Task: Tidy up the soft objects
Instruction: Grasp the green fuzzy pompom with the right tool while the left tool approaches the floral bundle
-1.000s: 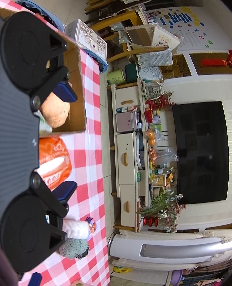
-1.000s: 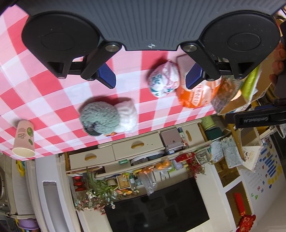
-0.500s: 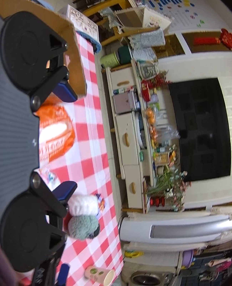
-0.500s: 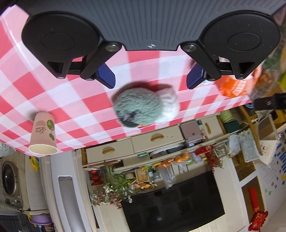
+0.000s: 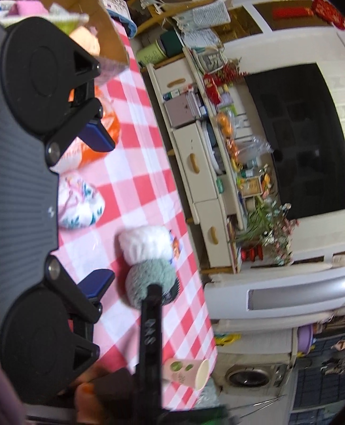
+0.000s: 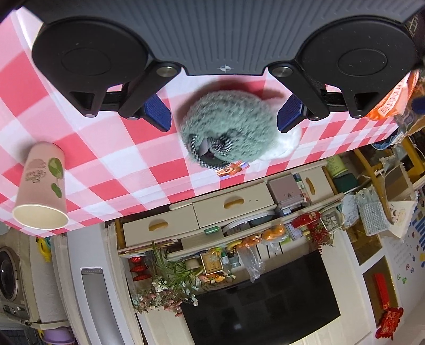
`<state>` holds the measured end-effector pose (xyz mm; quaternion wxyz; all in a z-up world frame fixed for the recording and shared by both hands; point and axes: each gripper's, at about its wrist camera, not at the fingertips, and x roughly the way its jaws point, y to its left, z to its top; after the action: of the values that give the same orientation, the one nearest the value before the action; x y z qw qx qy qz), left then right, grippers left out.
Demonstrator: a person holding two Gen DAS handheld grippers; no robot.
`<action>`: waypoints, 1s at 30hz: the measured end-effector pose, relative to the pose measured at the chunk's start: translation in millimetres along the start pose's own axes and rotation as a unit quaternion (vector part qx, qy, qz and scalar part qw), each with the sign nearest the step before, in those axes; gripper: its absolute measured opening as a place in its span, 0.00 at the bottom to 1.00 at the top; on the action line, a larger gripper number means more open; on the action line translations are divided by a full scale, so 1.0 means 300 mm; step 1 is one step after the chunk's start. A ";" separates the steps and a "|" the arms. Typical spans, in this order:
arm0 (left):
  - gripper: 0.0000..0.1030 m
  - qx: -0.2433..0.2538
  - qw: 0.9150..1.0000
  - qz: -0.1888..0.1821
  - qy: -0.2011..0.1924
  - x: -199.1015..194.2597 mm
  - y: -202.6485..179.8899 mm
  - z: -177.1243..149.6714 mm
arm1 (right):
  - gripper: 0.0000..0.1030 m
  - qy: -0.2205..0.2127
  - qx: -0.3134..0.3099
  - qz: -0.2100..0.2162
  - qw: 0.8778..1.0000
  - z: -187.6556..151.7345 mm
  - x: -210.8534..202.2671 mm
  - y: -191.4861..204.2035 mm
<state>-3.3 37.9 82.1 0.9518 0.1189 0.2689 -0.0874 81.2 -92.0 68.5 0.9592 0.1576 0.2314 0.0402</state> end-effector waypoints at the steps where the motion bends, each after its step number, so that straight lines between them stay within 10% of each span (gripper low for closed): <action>1: 0.92 0.003 1.000 -0.002 0.004 0.010 -0.009 -0.004 | 1.00 0.002 0.001 0.002 1.000 0.001 0.005 0.000; 30: 0.88 0.007 0.997 0.018 0.079 0.190 -0.058 -0.044 | 1.00 0.035 -0.034 0.050 0.998 0.027 0.126 0.009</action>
<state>34.3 18.8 37.7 0.9283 0.1367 0.3403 -0.0620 118.4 -86.1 59.9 0.9521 0.1348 0.2548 0.1018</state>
